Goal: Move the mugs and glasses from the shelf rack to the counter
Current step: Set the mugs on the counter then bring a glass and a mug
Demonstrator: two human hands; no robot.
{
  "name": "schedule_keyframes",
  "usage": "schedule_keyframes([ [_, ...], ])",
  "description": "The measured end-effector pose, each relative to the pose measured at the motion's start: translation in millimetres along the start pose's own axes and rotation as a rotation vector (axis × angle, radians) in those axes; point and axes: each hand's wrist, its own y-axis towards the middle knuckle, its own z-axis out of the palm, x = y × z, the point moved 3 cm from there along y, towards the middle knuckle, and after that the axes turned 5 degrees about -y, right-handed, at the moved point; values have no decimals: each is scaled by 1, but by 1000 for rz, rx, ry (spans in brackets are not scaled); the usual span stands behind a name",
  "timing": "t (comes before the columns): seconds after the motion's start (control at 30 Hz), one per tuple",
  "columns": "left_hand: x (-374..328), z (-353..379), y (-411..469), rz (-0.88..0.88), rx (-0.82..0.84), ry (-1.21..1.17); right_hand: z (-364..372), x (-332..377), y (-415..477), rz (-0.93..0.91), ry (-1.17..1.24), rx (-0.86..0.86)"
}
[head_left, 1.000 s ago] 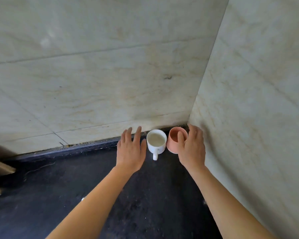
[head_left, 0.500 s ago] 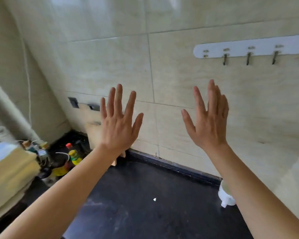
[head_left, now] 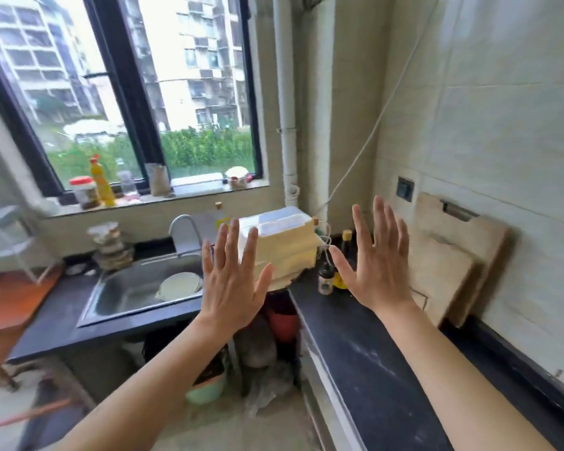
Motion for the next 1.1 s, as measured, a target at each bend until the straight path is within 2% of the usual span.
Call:
schedule_keyframes([
  [0.27, 269, -131, -33, -200, -103, 248, 82, 295, 84, -168, 248, -35],
  [0.5, 432, -207, -85, -409, -75, 385, 140, 499, 103, -319, 421, 80],
  [0.8, 589, -218, -133, -581, -49, 496, 252, 679, 120, -485, 609, 205],
  [1.1, 771, -186, -55, -722, 12, 520, 393, 800, 220, -483, 716, 263],
])
